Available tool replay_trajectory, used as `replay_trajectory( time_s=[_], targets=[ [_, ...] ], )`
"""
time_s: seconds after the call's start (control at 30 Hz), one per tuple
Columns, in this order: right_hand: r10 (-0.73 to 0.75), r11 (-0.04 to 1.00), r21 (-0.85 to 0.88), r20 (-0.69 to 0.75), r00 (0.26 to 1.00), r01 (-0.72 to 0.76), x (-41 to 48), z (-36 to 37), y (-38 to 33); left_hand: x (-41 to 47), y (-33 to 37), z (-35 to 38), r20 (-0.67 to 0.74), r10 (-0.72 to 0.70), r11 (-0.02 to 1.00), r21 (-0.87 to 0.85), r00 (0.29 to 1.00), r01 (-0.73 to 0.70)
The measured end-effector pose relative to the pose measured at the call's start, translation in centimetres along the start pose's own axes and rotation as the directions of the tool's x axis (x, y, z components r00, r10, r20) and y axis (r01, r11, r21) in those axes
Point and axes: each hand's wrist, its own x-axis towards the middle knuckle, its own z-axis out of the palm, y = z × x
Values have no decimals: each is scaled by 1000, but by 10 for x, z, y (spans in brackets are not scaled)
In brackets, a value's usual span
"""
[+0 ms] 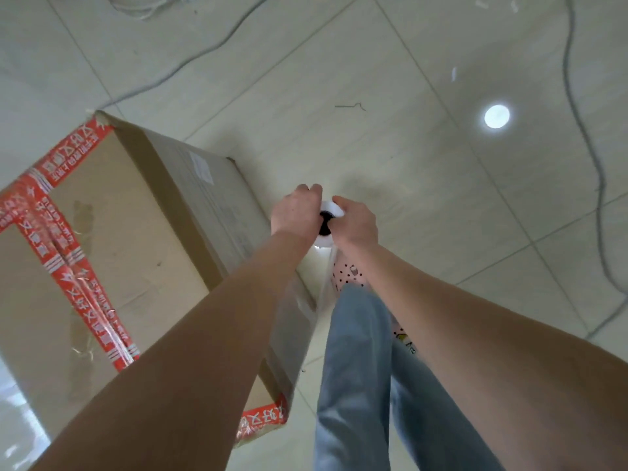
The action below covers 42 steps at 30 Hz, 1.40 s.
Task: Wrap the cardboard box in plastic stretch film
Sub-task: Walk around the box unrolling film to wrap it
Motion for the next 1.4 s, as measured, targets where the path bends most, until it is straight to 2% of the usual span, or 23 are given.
replay_trajectory(
  time_s=[0.07,0.2,0.37,0.5,0.53,0.6,0.7,0.8,0.93,1.07,1.23,1.4],
  targets=[
    [-1,999,-38,-6,1000,1,4,-4,-9,10,-3,-8,38,-44,998,-42,998,46],
    [-15,1000,-26,-72,997,13,10,3,-29,26,-22,-20,106,-215,949,-213,971,233],
    [-47,998,-37,-111,993,43,19,20,-59,41,-49,-26,169,-407,766,-472,898,436],
    [-55,998,-43,-89,994,51,32,31,-85,53,-67,-36,239,-496,657,-526,835,541],
    [-50,997,-59,-84,995,46,35,32,-89,56,-71,-40,254,-488,664,-514,835,544],
    [-34,994,-107,-76,997,26,37,32,-96,60,-75,-47,234,-422,761,-433,876,483],
    [-9,990,-141,-29,1000,4,35,32,-104,61,-71,-55,142,-214,928,-278,966,247],
    [-9,979,-203,-1,1000,8,34,33,-108,65,-66,-55,129,-57,989,-128,990,74],
    [-3,968,-252,33,999,11,38,29,-117,76,-71,-59,111,-32,998,-45,993,37],
    [-26,967,-253,38,999,35,48,27,-130,86,-82,-65,111,-121,977,-162,986,138],
    [9,976,-219,19,1000,-5,61,34,-144,98,-99,-62,169,-325,856,-366,931,365],
    [-70,966,-242,72,995,86,73,37,-158,108,-111,-62,316,-475,552,-620,822,557]
  ],
)
